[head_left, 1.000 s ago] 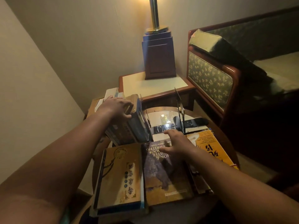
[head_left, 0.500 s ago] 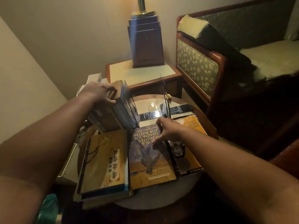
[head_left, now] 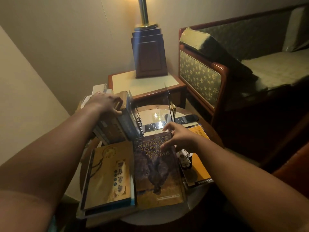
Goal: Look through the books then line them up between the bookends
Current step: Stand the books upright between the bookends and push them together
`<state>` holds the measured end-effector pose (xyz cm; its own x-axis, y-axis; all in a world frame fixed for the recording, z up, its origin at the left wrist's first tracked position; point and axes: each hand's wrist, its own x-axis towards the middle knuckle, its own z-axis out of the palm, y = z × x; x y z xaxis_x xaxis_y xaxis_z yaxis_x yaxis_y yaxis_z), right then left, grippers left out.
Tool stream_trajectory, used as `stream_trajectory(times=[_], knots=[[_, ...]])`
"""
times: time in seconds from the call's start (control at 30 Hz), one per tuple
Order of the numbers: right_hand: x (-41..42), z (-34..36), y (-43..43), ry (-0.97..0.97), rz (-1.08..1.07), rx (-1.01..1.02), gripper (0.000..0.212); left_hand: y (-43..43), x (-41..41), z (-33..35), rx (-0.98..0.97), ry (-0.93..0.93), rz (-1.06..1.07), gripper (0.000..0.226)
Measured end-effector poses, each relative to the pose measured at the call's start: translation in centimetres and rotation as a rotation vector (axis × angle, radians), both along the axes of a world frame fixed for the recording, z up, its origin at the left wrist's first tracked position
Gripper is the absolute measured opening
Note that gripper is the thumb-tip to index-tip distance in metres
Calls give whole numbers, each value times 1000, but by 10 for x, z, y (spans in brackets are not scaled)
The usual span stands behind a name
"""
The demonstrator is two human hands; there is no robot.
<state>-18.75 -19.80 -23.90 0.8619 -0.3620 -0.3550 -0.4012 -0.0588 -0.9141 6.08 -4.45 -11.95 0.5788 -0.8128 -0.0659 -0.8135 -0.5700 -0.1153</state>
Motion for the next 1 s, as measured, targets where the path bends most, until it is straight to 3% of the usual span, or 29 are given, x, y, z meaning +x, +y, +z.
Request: stream_trajectory(times=[0.17, 0.3, 0.53, 0.73, 1.0], knots=[[-24, 20, 6, -260, -113, 26, 38, 2, -2, 0, -10, -8, 5, 55], [-42, 43, -9, -405, -241, 28, 43, 0, -4, 3, 17, -4, -11, 53], [-46, 90, -13, -639, -457, -261, 40, 2, -5, 5, 11, -6, -5, 53], [-25, 95, 10, -641, -593, -815, 42, 3, -9, 5, -20, -1, -5, 50], [-6, 49, 21, -595, -576, -1002, 40, 3, -7, 5, -17, -20, -27, 47]])
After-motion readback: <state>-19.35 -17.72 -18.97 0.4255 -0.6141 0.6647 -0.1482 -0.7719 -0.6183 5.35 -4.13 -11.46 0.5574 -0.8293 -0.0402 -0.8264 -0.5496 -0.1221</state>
